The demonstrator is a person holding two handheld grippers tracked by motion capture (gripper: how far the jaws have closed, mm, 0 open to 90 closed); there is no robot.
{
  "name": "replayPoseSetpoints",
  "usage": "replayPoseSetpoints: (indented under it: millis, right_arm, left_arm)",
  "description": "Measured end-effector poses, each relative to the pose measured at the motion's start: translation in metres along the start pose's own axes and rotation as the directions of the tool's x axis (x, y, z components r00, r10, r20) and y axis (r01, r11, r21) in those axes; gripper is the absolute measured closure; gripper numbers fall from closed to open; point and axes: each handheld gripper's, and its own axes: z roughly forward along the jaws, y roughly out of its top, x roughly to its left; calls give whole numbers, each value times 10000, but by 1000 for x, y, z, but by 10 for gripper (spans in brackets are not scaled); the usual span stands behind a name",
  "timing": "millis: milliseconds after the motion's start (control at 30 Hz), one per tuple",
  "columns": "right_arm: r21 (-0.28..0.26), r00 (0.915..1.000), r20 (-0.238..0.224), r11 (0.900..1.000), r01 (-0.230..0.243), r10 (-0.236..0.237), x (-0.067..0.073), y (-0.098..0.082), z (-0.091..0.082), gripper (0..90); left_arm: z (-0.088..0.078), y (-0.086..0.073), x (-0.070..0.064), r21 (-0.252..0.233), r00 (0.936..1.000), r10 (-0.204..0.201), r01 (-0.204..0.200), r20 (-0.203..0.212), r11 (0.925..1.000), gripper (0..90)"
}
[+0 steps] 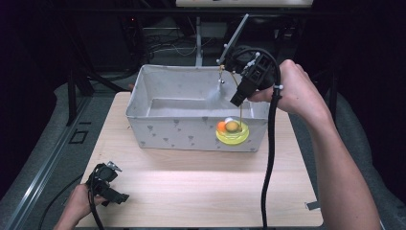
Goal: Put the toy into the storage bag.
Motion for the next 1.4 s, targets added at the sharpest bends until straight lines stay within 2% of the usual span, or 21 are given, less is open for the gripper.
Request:
replayPoseSetpoints:
  millis: [233, 633, 767, 933, 1033, 1067, 1400]
  right_arm:
    - [-72, 9997, 130, 9998, -206, 207, -10, 5, -8, 885]
    - [-232, 9984, 354, 9988, -434, 442, -20, 16, -23, 885]
    - [-106, 9979, 382, 9986, -519, 523, -26, 19, -23, 885]
    - [-70, 9962, 543, 9976, -682, 685, -31, 25, -20, 885]
    - [-124, 9957, 538, 9971, -754, 759, -33, 27, -21, 885]
    - [-131, 9941, 700, 9965, -820, 827, -37, 29, -21, 885]
    - [-284, 9916, 713, 9939, -1061, 1079, -54, 35, -15, 885]
  left_arm:
    - [0, 1, -1, -15, 10000, 59, -59, 36, 10000, 2]
    - [0, 1, -1, -23, 10000, 72, -72, 25, 10000, 2]
    - [1, 2, -2, 59, 9998, 177, -177, 78, 9998, 2]
    - [0, 2, -2, 55, 9999, 117, -118, 95, 9999, 2]
    - [1, 1, -2, 42, 9999, 111, -112, 112, 9999, 2]
    - [1, 1, -2, 75, 9999, 131, -132, 88, 9999, 2]
    - [1, 2, -2, 79, 9998, 160, -161, 95, 9998, 2]
